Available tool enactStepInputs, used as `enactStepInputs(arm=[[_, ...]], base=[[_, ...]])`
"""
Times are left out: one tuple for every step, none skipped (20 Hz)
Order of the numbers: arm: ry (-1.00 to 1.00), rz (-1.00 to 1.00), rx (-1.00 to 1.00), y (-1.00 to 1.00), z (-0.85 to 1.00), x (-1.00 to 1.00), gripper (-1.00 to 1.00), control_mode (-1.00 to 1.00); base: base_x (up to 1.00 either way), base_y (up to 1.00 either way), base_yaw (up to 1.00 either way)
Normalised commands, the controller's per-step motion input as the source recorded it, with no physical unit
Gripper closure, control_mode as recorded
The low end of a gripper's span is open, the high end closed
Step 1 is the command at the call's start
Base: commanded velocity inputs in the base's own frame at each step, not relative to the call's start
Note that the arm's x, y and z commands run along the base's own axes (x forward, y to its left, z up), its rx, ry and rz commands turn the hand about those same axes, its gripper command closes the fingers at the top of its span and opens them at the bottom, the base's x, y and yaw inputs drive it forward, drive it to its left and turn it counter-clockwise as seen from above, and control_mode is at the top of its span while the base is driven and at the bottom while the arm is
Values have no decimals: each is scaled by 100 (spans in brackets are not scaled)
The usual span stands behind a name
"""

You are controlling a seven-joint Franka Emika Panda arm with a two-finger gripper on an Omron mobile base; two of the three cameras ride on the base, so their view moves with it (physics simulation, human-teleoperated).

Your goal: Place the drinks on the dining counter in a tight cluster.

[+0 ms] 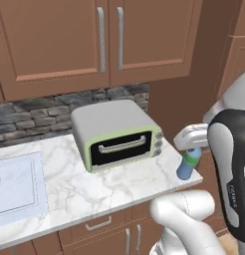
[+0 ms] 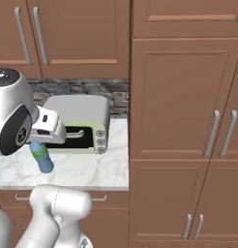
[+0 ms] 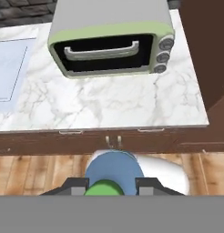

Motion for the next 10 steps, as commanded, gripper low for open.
enactStepInputs(arm=[[0,0,0,0,0,0,100,100],[0,0,0,0,0,0,100,100],[0,0,0,0,0,0,100,100],[0,0,0,0,0,0,100,100],[0,0,0,0,0,0,100,100],[0,0,0,0,0,0,100,100],[0,0,0,0,0,0,100,100],[0,0,0,0,0,0,100,100],[0,0,0,0,0,0,100,100],[0,0,0,0,0,0,100,100]], base=[[-100,76,15],[-99,90,19],[-99,100,23],[-72,100,24],[-67,84,21],[-36,78,25],[-21,74,36],[-7,89,49],[0,98,64],[0,99,78]])
